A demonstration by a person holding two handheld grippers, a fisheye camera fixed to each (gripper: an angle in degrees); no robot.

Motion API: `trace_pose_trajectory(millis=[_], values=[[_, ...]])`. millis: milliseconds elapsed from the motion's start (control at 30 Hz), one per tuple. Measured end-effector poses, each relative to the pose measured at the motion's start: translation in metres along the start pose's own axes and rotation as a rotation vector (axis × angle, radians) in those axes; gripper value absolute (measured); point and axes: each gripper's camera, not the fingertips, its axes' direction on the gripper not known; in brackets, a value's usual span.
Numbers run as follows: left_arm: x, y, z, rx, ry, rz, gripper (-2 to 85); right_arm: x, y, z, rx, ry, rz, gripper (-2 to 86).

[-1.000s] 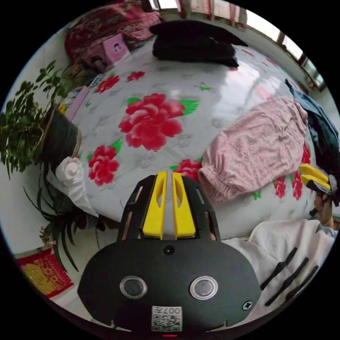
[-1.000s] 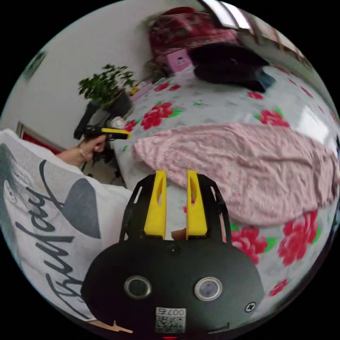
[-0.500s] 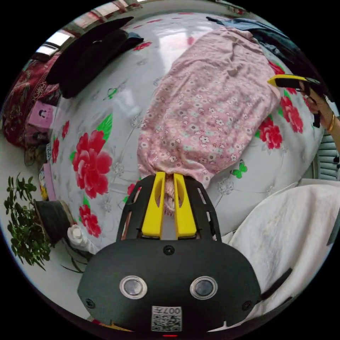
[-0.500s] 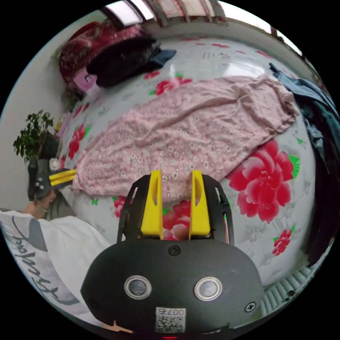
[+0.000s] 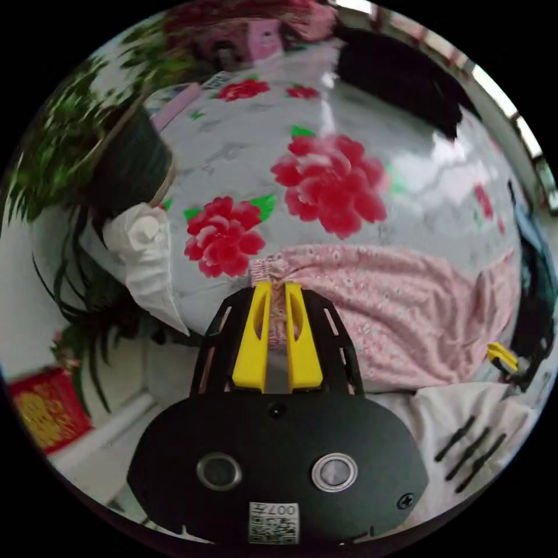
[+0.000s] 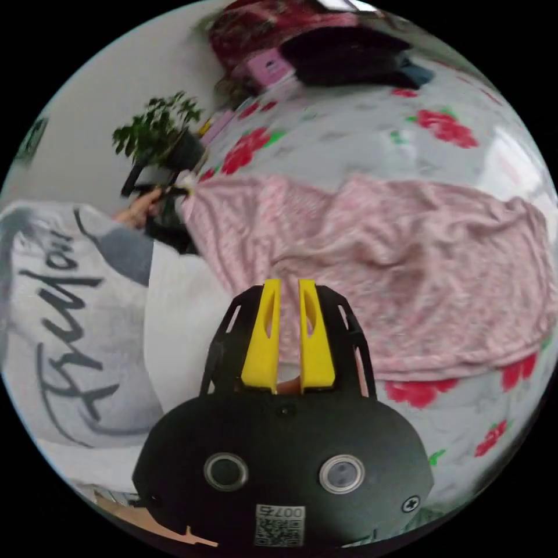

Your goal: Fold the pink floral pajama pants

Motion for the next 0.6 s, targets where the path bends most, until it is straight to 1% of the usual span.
trace_pose_trajectory(millis=[33,100,167,200,300,367,400,433,467,500,533,567,600], values=[[-0.012,0.007,-0.015,0.052,-0.002,-0.044,3.3,0.012,-0.001,-0.014,0.039,0.044,0.032,2.8],[-0.011,0.014,-0.037,0.132,-0.069,-0.011,2.7,0.061,-0.008,-0.059,0.158,0.209,0.171,4.0],[0.012,0.013,-0.044,0.166,-0.105,0.107,3.5,0.094,-0.019,-0.079,0.202,0.276,0.241,4.7],[0.02,0.011,-0.042,0.159,-0.104,0.142,3.8,0.114,-0.03,-0.087,0.218,0.318,0.281,5.1],[0.062,0.003,-0.004,0.047,-0.106,0.267,6.1,0.153,-0.062,-0.085,0.189,0.359,0.354,5.6],[0.089,0.004,0.053,-0.117,-0.175,0.329,5.8,0.168,-0.08,-0.075,0.148,0.369,0.375,5.4],[0.094,0.008,0.058,-0.109,-0.185,0.349,4.0,0.174,-0.089,-0.064,0.112,0.376,0.385,5.1],[0.103,0.02,0.052,0.019,-0.232,0.376,0.5,0.177,-0.093,-0.058,0.089,0.371,0.388,4.7],[0.113,0.025,0.059,0.01,-0.307,0.422,-0.1,0.181,-0.097,-0.044,0.034,0.355,0.402,3.9],[0.118,0.027,0.061,-0.002,-0.348,0.445,-0.4,0.174,-0.094,-0.046,0.08,0.451,0.411,2.5],[0.122,0.03,0.063,-0.015,-0.392,0.474,-0.6,0.171,-0.092,-0.047,0.095,0.471,0.401,1.8],[0.119,0.031,0.063,-0.026,-0.396,0.484,-0.8,0.17,-0.088,-0.046,0.082,0.457,0.409,1.1],[0.116,0.031,0.062,-0.03,-0.385,0.482,-0.8,0.168,-0.081,-0.053,0.11,0.439,0.402,0.6]])
